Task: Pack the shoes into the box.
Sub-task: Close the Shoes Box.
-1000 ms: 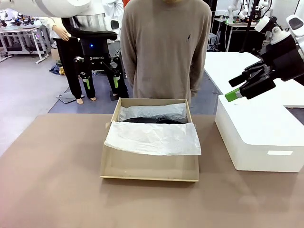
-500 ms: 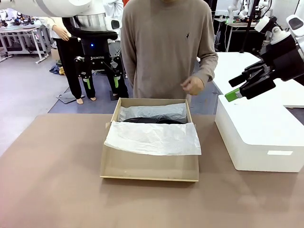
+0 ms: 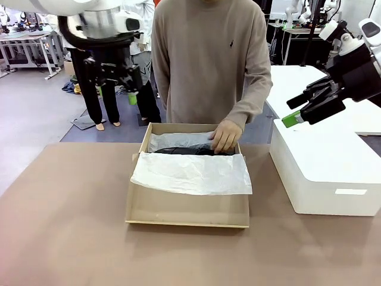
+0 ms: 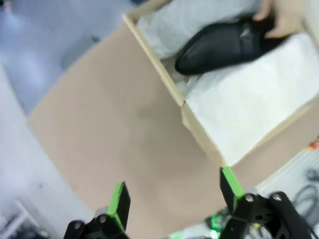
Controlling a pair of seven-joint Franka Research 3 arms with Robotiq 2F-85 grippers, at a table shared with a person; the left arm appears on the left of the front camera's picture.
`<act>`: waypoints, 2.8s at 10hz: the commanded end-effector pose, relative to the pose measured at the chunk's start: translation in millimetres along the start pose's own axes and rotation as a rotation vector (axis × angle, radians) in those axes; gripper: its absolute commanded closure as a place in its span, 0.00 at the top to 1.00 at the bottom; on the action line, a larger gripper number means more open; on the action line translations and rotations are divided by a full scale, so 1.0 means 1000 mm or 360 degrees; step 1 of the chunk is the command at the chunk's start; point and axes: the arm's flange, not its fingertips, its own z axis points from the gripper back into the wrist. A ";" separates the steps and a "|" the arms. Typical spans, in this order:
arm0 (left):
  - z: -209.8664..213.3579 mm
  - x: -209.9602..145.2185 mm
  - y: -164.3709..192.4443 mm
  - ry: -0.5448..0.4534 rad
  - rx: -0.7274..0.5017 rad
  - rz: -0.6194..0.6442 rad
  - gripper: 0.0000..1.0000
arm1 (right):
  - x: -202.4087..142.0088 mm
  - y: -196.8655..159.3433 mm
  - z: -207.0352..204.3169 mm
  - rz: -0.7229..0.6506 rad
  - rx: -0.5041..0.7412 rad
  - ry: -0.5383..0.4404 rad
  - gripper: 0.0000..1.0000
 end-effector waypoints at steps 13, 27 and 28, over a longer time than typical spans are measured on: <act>-0.004 -0.069 0.079 -0.0141 -0.0333 -0.1525 0.00 | 0.002 -0.004 -0.001 0.0030 0.0024 -0.0045 1.00; -0.008 -0.056 0.096 -0.0311 -0.0576 -0.1771 0.00 | 0.002 -0.004 -0.001 0.0030 0.0024 -0.0045 1.00; -0.014 -0.054 0.105 -0.0387 -0.0609 -0.1894 0.00 | 0.002 -0.004 -0.001 0.0030 0.0024 -0.0045 1.00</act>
